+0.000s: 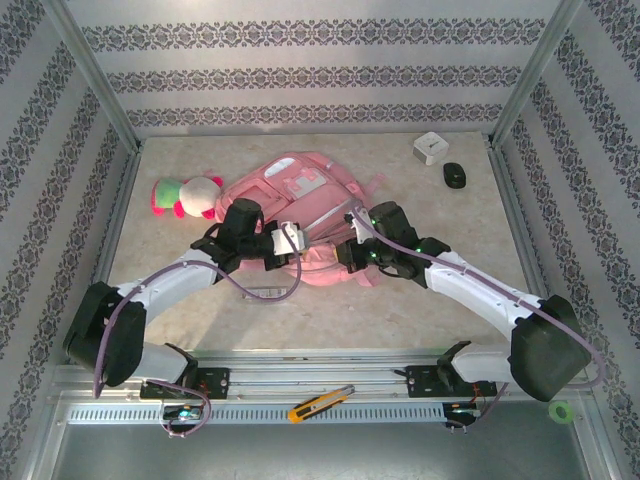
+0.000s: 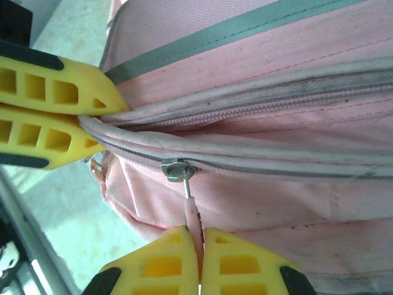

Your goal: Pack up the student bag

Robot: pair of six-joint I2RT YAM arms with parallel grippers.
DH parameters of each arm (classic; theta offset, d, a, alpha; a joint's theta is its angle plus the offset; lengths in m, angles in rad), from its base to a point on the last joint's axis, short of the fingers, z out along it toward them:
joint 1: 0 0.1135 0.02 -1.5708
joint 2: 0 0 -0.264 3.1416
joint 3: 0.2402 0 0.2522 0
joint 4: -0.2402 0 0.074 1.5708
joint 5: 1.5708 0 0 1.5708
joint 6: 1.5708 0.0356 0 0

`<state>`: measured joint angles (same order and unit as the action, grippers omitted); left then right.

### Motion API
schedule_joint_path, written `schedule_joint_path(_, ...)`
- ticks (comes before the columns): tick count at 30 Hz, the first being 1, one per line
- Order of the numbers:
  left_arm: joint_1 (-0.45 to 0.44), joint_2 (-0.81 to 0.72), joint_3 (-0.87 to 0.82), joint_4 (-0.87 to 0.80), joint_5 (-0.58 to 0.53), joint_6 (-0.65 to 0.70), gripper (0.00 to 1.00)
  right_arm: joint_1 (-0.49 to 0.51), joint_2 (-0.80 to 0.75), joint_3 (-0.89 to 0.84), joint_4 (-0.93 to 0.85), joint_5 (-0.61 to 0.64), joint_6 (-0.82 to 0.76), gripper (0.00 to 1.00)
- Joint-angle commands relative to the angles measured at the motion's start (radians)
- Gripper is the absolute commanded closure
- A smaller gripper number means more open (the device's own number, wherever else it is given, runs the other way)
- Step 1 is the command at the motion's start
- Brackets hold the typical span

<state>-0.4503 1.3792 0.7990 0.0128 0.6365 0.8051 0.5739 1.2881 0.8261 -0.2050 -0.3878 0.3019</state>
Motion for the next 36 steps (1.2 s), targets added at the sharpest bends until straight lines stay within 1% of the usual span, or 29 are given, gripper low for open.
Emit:
schedule_joint_path(1,0.063,-0.068,-0.015,-0.105,0.023,0.108,1.0,-0.04,0.025,-0.012,-0.049,-0.049,-0.029,1.0)
schedule_joint_path(4,0.073,-0.079,-0.03,-0.109,0.023,0.116,1.0,-0.02,0.039,-0.013,-0.03,-0.067,-0.025,1.0)
schedule_joint_path(7,0.089,-0.086,-0.035,-0.14,-0.032,0.137,1.0,-0.019,0.031,-0.026,-0.032,-0.02,-0.004,1.0)
schedule_joint_path(9,0.107,-0.103,-0.04,-0.155,-0.067,0.139,0.99,-0.014,0.018,-0.042,-0.016,-0.017,0.015,1.0)
schedule_joint_path(11,0.11,-0.128,-0.037,-0.172,-0.07,0.126,0.75,0.006,0.009,-0.062,0.028,-0.033,0.036,1.0)
schedule_joint_path(12,0.111,-0.141,-0.03,-0.183,-0.045,0.112,0.63,0.018,0.009,-0.071,0.051,-0.047,0.043,1.0)
schedule_joint_path(13,0.106,-0.15,-0.012,-0.211,-0.013,0.102,0.53,0.028,0.01,-0.073,0.062,-0.057,0.044,1.0)
schedule_joint_path(14,0.094,-0.151,0.012,-0.234,0.008,0.087,0.46,0.035,0.012,-0.071,0.064,-0.063,0.043,1.0)
schedule_joint_path(17,0.006,-0.137,0.047,-0.216,0.016,-0.004,0.37,0.042,0.018,-0.073,0.072,-0.073,0.04,1.0)
schedule_joint_path(19,-0.082,-0.116,0.033,-0.146,-0.043,-0.028,0.34,0.044,0.02,-0.073,0.075,-0.077,0.042,1.0)
schedule_joint_path(21,-0.134,-0.075,0.012,-0.039,-0.128,-0.062,0.33,0.048,0.02,-0.071,0.076,-0.076,0.041,1.0)
schedule_joint_path(23,-0.156,-0.02,0.023,-0.013,-0.143,-0.058,0.33,0.05,0.016,-0.068,0.073,-0.075,0.042,1.0)
schedule_joint_path(25,-0.163,0.04,0.057,-0.026,-0.159,-0.049,0.32,0.049,0.01,-0.068,0.074,-0.075,0.042,1.0)
schedule_joint_path(27,-0.163,0.087,0.074,-0.02,-0.197,-0.038,0.33,0.047,0.002,-0.068,0.07,-0.071,0.04,1.0)
schedule_joint_path(28,-0.166,0.103,0.078,-0.019,-0.212,-0.022,0.37,0.045,-0.002,-0.068,0.07,-0.066,0.04,1.0)
schedule_joint_path(29,-0.164,0.111,0.078,-0.013,-0.234,-0.012,0.44,0.041,-0.005,-0.07,0.066,-0.058,0.042,1.0)
schedule_joint_path(30,-0.164,0.117,0.077,-0.007,-0.261,-0.003,0.58,0.036,-0.008,-0.07,0.056,-0.04,0.045,1.0)
schedule_joint_path(31,-0.162,0.113,0.074,-0.006,-0.276,0.005,0.68,0.029,-0.01,-0.071,0.043,-0.021,0.045,1.0)
schedule_joint_path(32,-0.158,0.104,0.071,-0.01,-0.282,0.013,0.79,0.022,-0.013,-0.073,0.034,-0.012,0.045,1.0)
schedule_joint_path(33,-0.152,0.088,0.062,-0.012,-0.277,0.018,0.93,0.017,-0.015,-0.074,0.024,0.006,0.044,1.0)
schedule_joint_path(34,-0.142,0.072,0.051,-0.011,-0.253,0.015,1.0,0.017,-0.015,-0.073,0.02,0.016,0.039,1.0)
schedule_joint_path(35,-0.131,0.051,0.041,-0.011,-0.214,0.003,1.0,0.021,-0.012,-0.071,0.025,0.013,0.037,1.0)
schedule_joint_path(36,-0.12,0.036,0.033,-0.013,-0.151,-0.012,1.0,0.028,-0.007,-0.068,0.04,0.002,0.034,1.0)
